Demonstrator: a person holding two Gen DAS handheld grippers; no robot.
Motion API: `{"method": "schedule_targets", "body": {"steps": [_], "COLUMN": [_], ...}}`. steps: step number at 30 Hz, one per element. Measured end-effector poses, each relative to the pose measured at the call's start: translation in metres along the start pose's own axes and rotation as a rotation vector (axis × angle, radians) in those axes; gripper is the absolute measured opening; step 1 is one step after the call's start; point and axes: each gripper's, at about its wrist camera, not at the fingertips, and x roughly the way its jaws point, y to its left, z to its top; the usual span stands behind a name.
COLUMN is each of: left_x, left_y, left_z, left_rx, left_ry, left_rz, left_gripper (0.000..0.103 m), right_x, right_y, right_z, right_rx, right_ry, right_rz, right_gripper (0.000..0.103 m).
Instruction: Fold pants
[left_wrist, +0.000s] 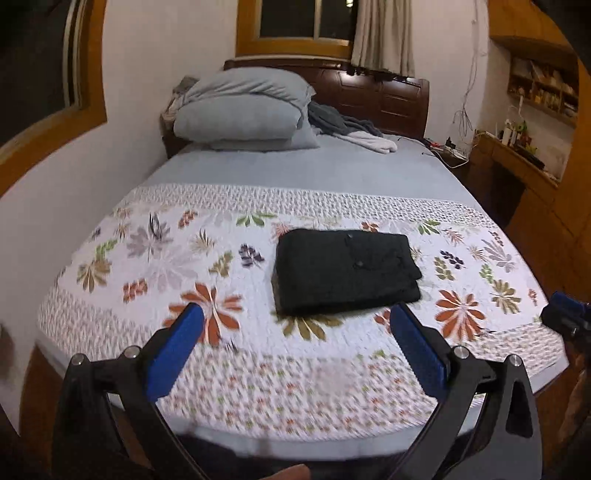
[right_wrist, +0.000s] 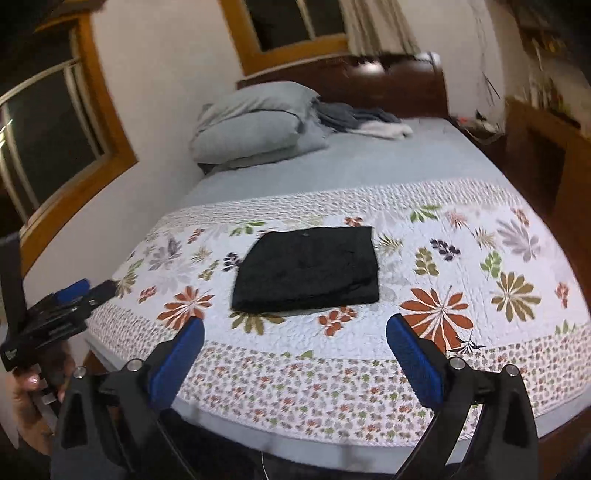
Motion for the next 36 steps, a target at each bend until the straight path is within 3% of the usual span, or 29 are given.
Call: {"method": "schedule_targets", "body": {"steps": [5, 7, 16, 36], "left_x": [-0.032, -0.042, -0.062, -0.031], "left_y": [-0.008, -0.006, -0.009, -0.041], "left_z": [-0.008, -0.01, -0.018, -0.033], "left_rx": [-0.003, -0.025, -0.021, 0.023], "left_ry": [0.003, -0.002, 0.003, 0.093], "left_rz": [0.046, 0.024, 0.022, -0.01], "left_gripper": [0.1, 0.1, 0.1, 0.1], "right_x": [-0.03, -0.035, -0.031, -0.018], "right_y": [0.029, 0.033, 0.037, 0.023], "right_z": [-0.005, -0.006, -0.015, -0.018], "right_rx": [-0.072, -0.077, -0.085, -0.058], "right_ry": [-0.035, -0.035, 0.06, 0.067], "right_rz": [-0.042, -0.038, -0.118, -0.122], "right_gripper": [0.1, 0.1, 0.1, 0.1]}}
